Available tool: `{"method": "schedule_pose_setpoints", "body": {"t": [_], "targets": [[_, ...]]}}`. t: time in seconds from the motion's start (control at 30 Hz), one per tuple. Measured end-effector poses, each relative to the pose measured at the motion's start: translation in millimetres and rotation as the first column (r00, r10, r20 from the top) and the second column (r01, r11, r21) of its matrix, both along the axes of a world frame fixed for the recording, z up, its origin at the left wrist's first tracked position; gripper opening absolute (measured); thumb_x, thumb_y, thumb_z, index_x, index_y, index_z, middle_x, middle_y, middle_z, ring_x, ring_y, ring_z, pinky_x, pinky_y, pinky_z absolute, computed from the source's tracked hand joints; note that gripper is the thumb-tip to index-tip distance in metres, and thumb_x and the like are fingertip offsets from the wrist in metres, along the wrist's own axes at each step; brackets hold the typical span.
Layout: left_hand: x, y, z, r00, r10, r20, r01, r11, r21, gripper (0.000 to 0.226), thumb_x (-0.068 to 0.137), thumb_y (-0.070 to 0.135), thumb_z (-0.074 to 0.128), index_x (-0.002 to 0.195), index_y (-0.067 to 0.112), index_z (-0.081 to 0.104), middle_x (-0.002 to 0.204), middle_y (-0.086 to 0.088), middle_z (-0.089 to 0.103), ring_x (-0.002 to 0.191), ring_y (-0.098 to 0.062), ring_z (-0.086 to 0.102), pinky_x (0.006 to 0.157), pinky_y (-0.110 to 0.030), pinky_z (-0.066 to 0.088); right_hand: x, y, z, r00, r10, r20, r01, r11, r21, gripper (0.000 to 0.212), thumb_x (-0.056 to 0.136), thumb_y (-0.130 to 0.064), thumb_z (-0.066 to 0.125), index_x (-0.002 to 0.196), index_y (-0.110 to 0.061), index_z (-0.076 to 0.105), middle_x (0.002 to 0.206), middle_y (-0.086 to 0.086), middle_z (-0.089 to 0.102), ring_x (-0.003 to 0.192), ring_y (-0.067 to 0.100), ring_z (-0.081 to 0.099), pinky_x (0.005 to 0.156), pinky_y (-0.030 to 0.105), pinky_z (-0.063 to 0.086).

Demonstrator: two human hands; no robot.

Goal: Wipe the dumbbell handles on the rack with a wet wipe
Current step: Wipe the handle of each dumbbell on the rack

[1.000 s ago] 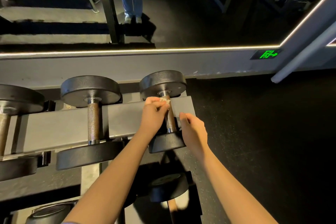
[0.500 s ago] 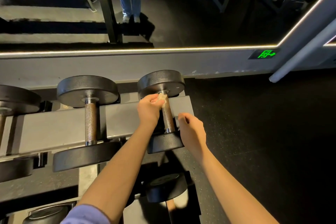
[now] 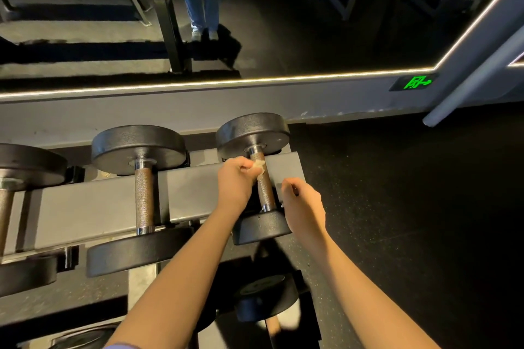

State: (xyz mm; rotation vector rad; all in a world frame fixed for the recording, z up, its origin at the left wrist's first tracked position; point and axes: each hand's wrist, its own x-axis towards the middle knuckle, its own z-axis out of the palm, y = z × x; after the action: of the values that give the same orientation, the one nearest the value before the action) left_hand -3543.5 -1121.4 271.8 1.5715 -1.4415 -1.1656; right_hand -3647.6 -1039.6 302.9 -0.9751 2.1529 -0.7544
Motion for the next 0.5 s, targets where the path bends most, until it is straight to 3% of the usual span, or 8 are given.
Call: {"method": "schedule_pose_setpoints", "body": {"t": [0.03, 0.1, 0.23, 0.33, 0.4, 0.5], "targets": [[-0.9, -2.6, 1.4, 1.000, 0.015, -0.007, -0.015, 1.000, -0.014, 0.017, 0.079, 0.004, 0.072, 0.069, 0.016, 0.063, 0.072, 0.000, 0.062, 0.074, -0.018, 0.059, 0.070, -0.024, 0.046, 0.3, 0.1, 0.3, 1.000, -0.012, 0.006, 0.012, 1.000, -0.003, 0.027, 0.096, -0.027, 0.037, 0.093, -0.018, 0.063, 0.081, -0.004, 0.058, 0.082, 0.022, 0.061, 0.080, 0.042, 0.051], [-2.3, -4.9, 1.7, 1.000, 0.026, -0.008, -0.026, 1.000, -0.012, 0.018, 0.080, 0.004, 0.071, 0.068, 0.014, 0.061, 0.069, 0.002, 0.060, 0.068, -0.013, 0.056, 0.067, -0.020, 0.045, 0.7, -0.1, -0.4, 1.000, -0.024, 0.015, 0.024, 1.000, -0.011, 0.024, 0.096, -0.032, 0.039, 0.096, -0.025, 0.061, 0.092, -0.006, 0.060, 0.086, 0.018, 0.060, 0.084, 0.040, 0.051], [2.9, 3.9, -6.2, 0.996, -0.075, 0.046, 0.069, 0.992, 0.109, 0.023, 0.081, 0.008, 0.072, 0.065, 0.013, 0.057, 0.065, 0.003, 0.056, 0.065, -0.012, 0.054, 0.062, -0.016, 0.043, 1.5, -0.6, -0.3, 0.997, -0.060, 0.049, 0.061, 0.998, -0.017, 0.032, 0.096, -0.034, 0.041, 0.123, -0.028, 0.057, 0.124, -0.004, 0.057, 0.106, 0.017, 0.056, 0.096, 0.042, 0.047], [13.3, 16.6, -12.1, 0.977, -0.201, 0.073, 0.181, 0.959, 0.218, 0.024, 0.079, 0.007, 0.075, 0.065, 0.012, 0.055, 0.069, 0.000, 0.056, 0.068, -0.014, 0.052, 0.060, -0.014, 0.040, 1.5, 2.4, 1.8, 0.998, -0.043, 0.040, 0.044, 0.998, -0.039, 0.028, 0.095, -0.032, 0.042, 0.117, -0.027, 0.059, 0.118, -0.005, 0.058, 0.105, 0.015, 0.055, 0.096, 0.041, 0.046], [16.9, 18.1, -10.9, 0.967, -0.236, 0.092, 0.210, 0.950, 0.233, 0.023, 0.078, 0.008, 0.077, 0.066, 0.013, 0.058, 0.072, 0.000, 0.059, 0.069, -0.012, 0.054, 0.060, -0.013, 0.040, 1.4, 3.9, 3.7, 0.999, -0.032, 0.032, 0.034, 0.998, -0.056, 0.018, 0.095, -0.031, 0.043, 0.101, -0.028, 0.059, 0.106, -0.006, 0.057, 0.097, 0.014, 0.055, 0.092, 0.039, 0.046], [12.5, 10.0, -6.3, 0.993, -0.111, 0.049, 0.101, 0.980, 0.171, 0.014, 0.079, 0.008, 0.075, 0.073, 0.011, 0.063, 0.078, -0.004, 0.066, 0.068, -0.012, 0.059, 0.066, -0.020, 0.048, 3.5, 4.3, 5.3, 0.998, -0.047, 0.043, 0.051, 0.996, -0.075, 0.024, 0.094, -0.028, 0.043, 0.095, -0.011, 0.060, 0.093, 0.004, 0.060, 0.087, 0.023, 0.057, 0.082, 0.042, 0.047]]}}
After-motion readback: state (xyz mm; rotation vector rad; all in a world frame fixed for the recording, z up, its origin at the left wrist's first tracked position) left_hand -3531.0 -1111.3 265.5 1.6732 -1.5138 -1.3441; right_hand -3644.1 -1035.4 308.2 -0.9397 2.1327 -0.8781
